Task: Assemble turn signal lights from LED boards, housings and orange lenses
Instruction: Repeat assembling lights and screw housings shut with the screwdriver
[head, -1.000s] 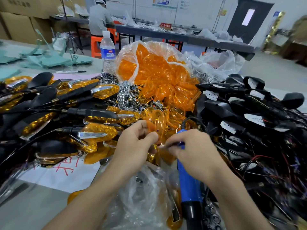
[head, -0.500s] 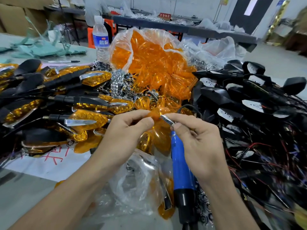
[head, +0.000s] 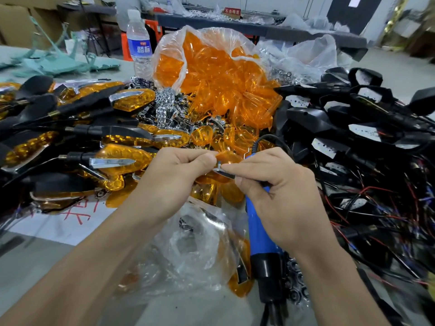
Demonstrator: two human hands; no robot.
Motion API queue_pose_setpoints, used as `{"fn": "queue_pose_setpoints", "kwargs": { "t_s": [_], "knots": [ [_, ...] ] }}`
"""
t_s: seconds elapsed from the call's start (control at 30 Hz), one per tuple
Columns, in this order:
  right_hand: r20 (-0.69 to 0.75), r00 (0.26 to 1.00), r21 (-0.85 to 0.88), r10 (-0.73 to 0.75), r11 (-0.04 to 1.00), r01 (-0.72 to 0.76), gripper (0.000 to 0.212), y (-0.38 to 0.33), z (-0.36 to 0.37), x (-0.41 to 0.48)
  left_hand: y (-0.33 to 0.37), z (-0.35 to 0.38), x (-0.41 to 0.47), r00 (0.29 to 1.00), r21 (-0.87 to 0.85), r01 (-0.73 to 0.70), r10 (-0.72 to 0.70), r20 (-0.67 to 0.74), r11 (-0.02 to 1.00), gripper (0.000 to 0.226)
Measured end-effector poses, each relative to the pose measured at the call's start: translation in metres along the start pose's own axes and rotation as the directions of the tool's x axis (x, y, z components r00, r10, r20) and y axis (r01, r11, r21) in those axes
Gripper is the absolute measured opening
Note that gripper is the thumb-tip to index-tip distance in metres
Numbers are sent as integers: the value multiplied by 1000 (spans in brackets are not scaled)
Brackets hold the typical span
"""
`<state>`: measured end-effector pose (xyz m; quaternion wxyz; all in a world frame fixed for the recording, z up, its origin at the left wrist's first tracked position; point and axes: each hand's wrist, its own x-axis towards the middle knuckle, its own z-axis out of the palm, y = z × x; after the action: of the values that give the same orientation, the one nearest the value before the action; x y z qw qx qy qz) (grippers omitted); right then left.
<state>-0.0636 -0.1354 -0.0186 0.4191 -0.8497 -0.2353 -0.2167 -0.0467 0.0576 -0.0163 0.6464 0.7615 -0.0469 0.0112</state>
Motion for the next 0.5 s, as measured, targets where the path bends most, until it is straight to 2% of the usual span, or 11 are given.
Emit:
{"fn": "queue_pose_setpoints", "kwargs": {
  "t_s": [0.27,0.5],
  "knots": [
    [49,997,-31,-54,998,55,26,-3,-1,3,4,2,-3,1000,-50,4,-4,-5,999,29],
    [53,998,-1,-19,1000,19,25,-3,1,2,9,3,-6,999,-32,-43,44,17,999,51]
  ]
}}
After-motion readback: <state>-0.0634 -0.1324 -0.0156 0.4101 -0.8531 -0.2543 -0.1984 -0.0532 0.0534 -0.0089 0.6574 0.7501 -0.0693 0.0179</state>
